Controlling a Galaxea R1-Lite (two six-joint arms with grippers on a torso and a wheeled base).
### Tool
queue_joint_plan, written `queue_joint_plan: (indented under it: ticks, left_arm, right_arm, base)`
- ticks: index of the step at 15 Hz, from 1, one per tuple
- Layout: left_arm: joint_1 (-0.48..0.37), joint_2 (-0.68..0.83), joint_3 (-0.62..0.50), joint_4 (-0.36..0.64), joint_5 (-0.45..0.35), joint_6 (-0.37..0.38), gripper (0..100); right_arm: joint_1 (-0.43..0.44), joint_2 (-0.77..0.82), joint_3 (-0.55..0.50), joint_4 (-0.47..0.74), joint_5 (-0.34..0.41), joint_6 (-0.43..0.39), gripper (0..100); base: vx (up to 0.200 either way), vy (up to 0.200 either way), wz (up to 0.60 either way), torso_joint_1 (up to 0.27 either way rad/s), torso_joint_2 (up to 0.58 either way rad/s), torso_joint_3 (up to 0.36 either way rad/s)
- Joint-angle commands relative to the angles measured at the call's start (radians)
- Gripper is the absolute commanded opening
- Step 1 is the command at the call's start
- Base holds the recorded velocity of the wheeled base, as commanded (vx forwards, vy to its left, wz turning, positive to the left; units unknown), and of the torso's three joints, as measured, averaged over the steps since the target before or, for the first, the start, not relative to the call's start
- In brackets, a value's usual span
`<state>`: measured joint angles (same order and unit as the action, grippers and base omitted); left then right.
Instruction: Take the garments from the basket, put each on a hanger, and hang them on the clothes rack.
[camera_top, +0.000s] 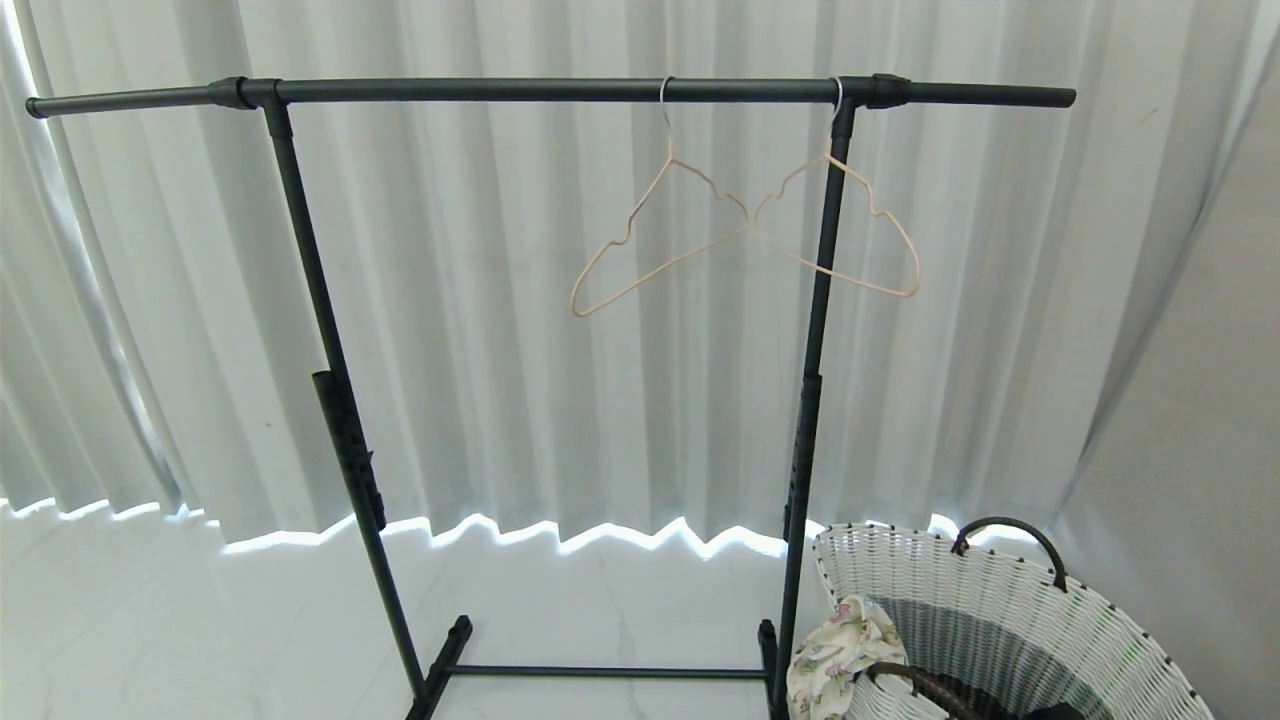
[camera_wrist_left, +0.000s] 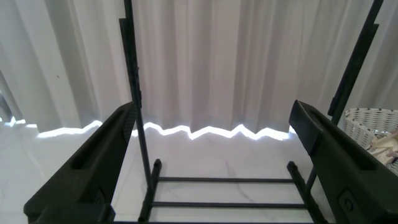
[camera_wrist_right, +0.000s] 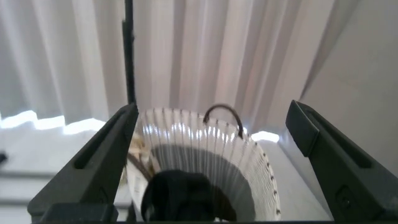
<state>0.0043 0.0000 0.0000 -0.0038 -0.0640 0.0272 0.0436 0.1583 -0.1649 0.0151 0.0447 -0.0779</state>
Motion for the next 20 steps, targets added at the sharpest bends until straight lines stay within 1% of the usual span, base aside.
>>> queue_joint_plan:
  ticks: [1,4,5,6,7,9,10,11,12,13,14,17,20]
  left_arm:
    - [0.000,0.000,0.000,-0.001,0.000,0.000,100]
    - [0.000,0.000,0.000,-0.001,0.000,0.000,100]
    - [0.000,0.000,0.000,-0.001,0.000,0.000,100]
    - [0.000,0.000,0.000,-0.001,0.000,0.000,100]
    - [0.000,0.000,0.000,-0.001,0.000,0.000,100]
    - [0.000,0.000,0.000,-0.001,0.000,0.000,100]
    - [0.000,0.000,0.000,-0.001,0.000,-0.001,100]
    - [0.000,0.000,0.000,-0.001,0.000,0.000,100]
    - [0.000,0.000,0.000,-0.001,0.000,0.000,100]
    - [0.000,0.000,0.000,-0.001,0.000,0.000,100]
    - [0.000,0.000,0.000,-0.001,0.000,0.000,100]
    - [0.000,0.000,0.000,-0.001,0.000,0.000,100]
    - [0.000,0.000,0.000,-0.001,0.000,0.000,100]
  right_arm:
    - [0.048,0.382,-0.123,0.045,0.001,-0.066,100]
    - [0.048,0.768,-0.177,0.037,-0.003,-0.138,100]
    - [0.048,0.837,-0.182,0.029,-0.003,-0.178,100]
    - [0.048,0.962,-0.183,-0.004,-0.005,-0.257,100]
    - [0.044,1.070,-0.180,-0.050,-0.005,-0.283,100]
    - [0.047,1.233,-0.163,-0.133,-0.022,-0.290,100]
    - [0.055,1.281,-0.160,-0.153,-0.028,-0.313,100]
    - [0.055,1.314,-0.160,-0.156,-0.029,-0.344,100]
    - [0.051,1.345,-0.157,-0.155,-0.035,-0.358,100]
    - [0.048,1.360,-0.153,-0.155,-0.040,-0.358,100]
    - [0.047,1.388,-0.122,-0.159,-0.054,-0.359,100]
    - [0.059,1.425,-0.100,-0.181,-0.039,-0.361,100]
    - [0.055,1.560,-0.093,-0.363,-0.054,-0.361,100]
  base:
    - [0.000,0.000,0.00,0.000,0.00,0.000]
    - [0.000,0.000,0.00,0.000,0.00,0.000]
    - [0.000,0.000,0.00,0.000,0.00,0.000]
    - [0.000,0.000,0.00,0.000,0.00,0.000]
    - [0.000,0.000,0.00,0.000,0.00,0.000]
    - [0.000,0.000,0.00,0.000,0.00,0.000]
    - [0.000,0.000,0.00,0.000,0.00,0.000]
    - [0.000,0.000,0.00,0.000,0.00,0.000]
    - [0.000,0.000,0.00,0.000,0.00,0.000]
    - [0.000,0.000,0.00,0.000,0.00,0.000]
    - [0.000,0.000,0.00,0.000,0.00,0.000]
    - [0.000,0.000,0.00,0.000,0.00,0.000]
    - [0.000,0.000,0.00,0.000,0.00,0.000]
